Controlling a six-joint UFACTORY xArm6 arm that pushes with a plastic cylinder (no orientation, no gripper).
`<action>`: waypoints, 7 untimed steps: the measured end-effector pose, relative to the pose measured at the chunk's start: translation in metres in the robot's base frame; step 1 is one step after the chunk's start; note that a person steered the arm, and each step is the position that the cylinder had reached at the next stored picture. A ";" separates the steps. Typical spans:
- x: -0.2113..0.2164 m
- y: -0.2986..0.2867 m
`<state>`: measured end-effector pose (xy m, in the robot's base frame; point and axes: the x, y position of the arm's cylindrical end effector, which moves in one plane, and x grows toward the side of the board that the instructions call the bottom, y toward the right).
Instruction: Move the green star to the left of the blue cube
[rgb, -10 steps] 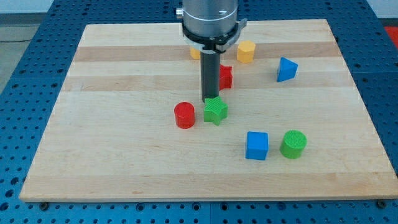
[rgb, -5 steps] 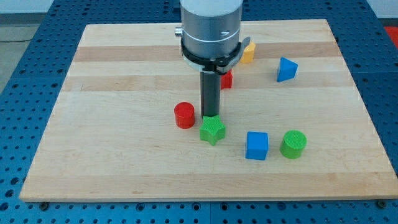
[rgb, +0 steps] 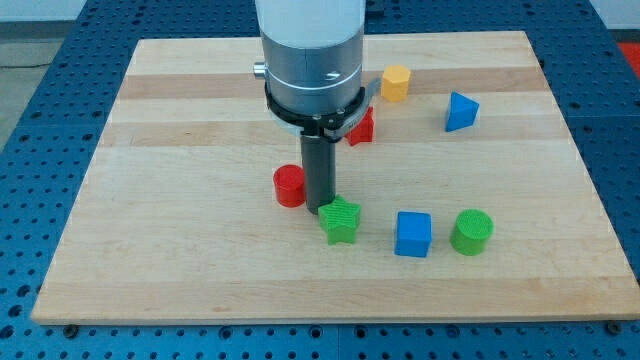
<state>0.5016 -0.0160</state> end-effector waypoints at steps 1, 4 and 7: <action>-0.008 0.000; -0.009 0.013; 0.010 0.013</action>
